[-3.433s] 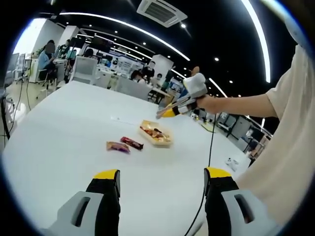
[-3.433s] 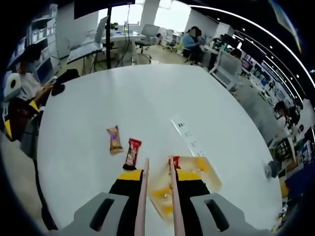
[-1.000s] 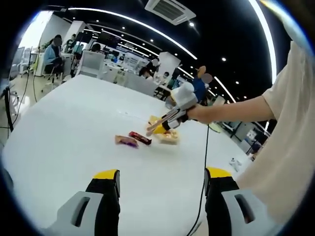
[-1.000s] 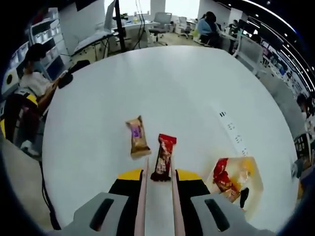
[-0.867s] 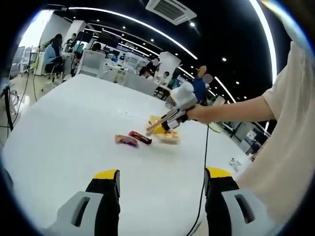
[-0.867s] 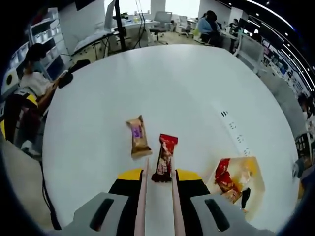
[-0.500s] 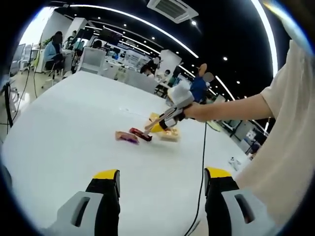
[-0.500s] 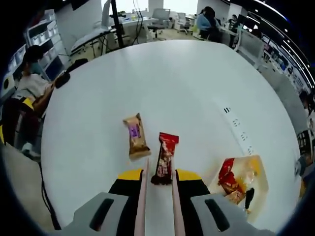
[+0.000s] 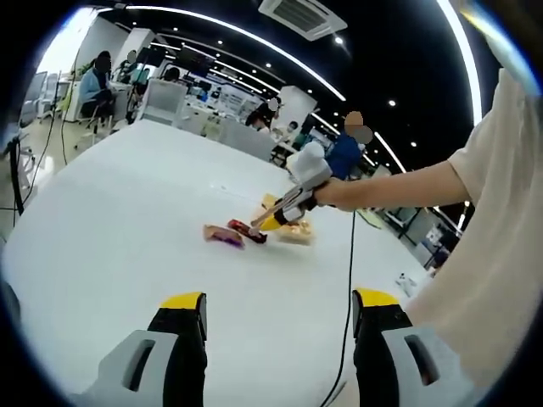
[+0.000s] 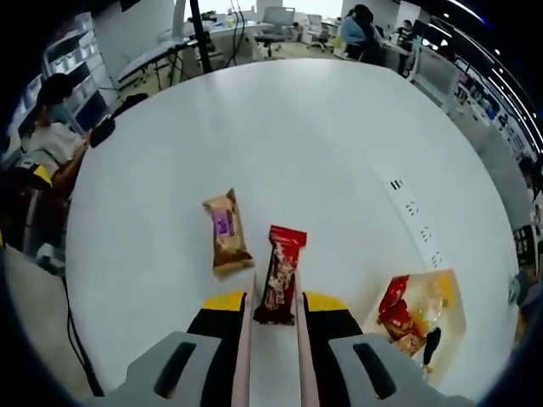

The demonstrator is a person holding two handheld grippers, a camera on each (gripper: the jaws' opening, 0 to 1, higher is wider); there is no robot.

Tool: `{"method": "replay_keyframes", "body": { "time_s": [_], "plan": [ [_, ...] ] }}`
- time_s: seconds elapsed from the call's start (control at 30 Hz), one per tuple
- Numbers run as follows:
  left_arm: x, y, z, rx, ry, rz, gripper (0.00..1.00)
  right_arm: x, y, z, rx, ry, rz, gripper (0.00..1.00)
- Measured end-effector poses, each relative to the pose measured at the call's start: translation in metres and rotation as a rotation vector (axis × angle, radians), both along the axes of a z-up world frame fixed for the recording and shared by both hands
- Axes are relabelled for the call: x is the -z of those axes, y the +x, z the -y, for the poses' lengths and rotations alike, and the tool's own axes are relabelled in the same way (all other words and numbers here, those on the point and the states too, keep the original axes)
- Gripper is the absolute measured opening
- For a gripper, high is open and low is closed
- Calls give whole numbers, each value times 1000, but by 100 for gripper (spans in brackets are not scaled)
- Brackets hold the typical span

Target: Place the target food into the container with the food tongs after gripping and lifting it, then release it inside without dropping or visibly crushing the food.

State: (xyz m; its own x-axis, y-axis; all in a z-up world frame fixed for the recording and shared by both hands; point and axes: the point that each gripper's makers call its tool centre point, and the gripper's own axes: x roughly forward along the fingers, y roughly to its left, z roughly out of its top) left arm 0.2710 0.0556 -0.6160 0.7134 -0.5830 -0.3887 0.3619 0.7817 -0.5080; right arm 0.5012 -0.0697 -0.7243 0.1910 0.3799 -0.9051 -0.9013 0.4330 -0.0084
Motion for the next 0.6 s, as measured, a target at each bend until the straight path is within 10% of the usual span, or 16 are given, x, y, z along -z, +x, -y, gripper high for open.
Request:
{"method": "replay_keyframes", "body": {
  "time_s": [0.6],
  "plan": [
    [5,0,-4,-12,0,-14,69,10,0,0,15,-21,10,24]
  ]
}}
